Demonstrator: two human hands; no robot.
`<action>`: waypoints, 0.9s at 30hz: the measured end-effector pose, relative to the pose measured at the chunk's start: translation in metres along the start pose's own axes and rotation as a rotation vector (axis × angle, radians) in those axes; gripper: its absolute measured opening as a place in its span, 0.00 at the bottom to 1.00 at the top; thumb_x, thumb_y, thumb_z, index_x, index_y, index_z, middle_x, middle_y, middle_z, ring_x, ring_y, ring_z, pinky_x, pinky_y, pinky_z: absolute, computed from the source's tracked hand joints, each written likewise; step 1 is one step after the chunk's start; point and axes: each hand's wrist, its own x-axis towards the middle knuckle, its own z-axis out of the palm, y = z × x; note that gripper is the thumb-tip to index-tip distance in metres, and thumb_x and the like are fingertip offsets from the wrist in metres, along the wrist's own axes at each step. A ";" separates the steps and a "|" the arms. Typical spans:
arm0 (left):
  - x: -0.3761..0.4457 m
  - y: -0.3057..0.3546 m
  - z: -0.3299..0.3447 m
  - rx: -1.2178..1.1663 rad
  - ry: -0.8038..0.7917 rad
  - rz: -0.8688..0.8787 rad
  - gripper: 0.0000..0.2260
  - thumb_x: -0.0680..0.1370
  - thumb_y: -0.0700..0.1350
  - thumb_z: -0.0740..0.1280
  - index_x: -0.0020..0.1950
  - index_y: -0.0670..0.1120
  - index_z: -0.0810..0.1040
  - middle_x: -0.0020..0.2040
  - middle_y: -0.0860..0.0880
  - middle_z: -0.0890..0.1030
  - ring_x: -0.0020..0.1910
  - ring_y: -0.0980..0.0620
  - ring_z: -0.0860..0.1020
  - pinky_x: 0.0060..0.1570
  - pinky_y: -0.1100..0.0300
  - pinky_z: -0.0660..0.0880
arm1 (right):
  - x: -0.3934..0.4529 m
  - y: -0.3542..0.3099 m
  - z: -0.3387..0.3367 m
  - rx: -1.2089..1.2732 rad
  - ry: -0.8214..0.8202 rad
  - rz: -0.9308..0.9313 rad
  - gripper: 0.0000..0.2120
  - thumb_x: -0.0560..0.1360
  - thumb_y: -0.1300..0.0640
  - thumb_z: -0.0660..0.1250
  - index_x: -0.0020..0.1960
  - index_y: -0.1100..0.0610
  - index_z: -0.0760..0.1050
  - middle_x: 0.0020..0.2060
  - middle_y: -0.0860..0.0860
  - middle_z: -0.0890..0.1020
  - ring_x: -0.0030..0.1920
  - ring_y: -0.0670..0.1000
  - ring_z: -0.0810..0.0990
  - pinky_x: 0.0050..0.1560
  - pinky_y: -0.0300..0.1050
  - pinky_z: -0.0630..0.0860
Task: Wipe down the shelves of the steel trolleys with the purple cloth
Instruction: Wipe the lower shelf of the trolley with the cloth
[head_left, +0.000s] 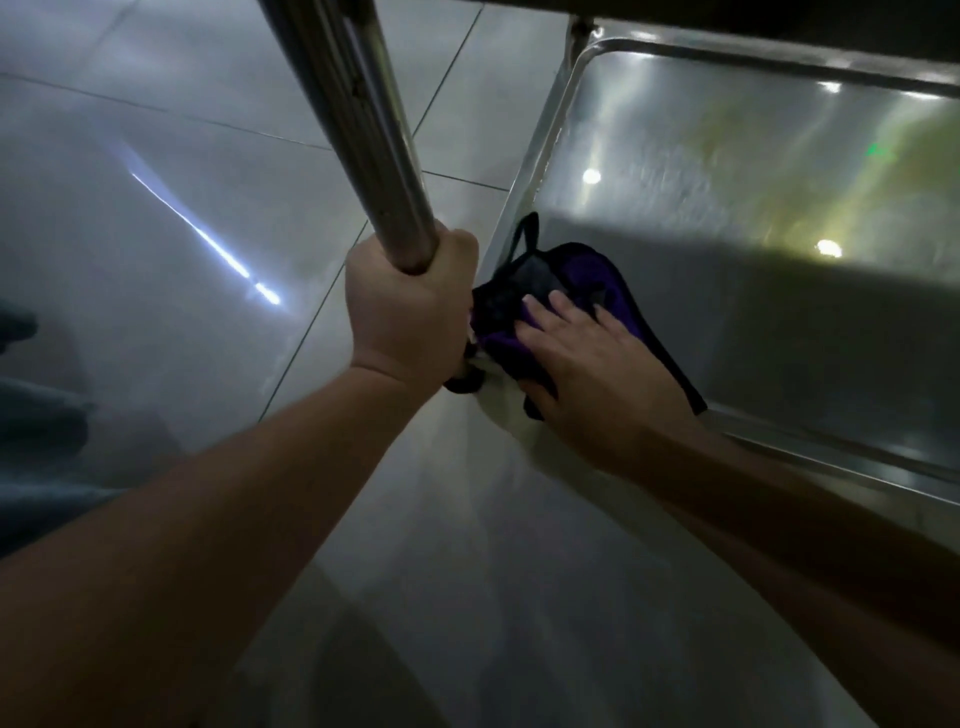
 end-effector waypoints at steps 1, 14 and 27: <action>0.000 0.000 0.000 0.008 0.003 0.005 0.10 0.70 0.48 0.68 0.29 0.54 0.73 0.26 0.49 0.69 0.26 0.46 0.71 0.30 0.51 0.72 | -0.008 0.005 0.000 -0.009 0.007 0.000 0.26 0.84 0.43 0.57 0.81 0.47 0.61 0.83 0.46 0.57 0.83 0.49 0.50 0.81 0.50 0.46; -0.017 -0.004 -0.006 0.376 0.109 -0.055 0.15 0.73 0.56 0.70 0.51 0.47 0.76 0.45 0.44 0.79 0.38 0.58 0.78 0.36 0.65 0.77 | -0.078 0.069 0.000 -0.105 0.008 0.030 0.28 0.83 0.41 0.51 0.82 0.46 0.59 0.83 0.46 0.57 0.83 0.49 0.52 0.80 0.52 0.49; -0.147 -0.039 0.039 1.103 -0.664 0.432 0.29 0.81 0.56 0.68 0.78 0.50 0.63 0.76 0.48 0.66 0.75 0.51 0.62 0.74 0.53 0.65 | -0.114 0.105 -0.004 -0.094 0.021 0.004 0.27 0.85 0.43 0.52 0.83 0.47 0.57 0.83 0.46 0.56 0.83 0.50 0.50 0.81 0.54 0.47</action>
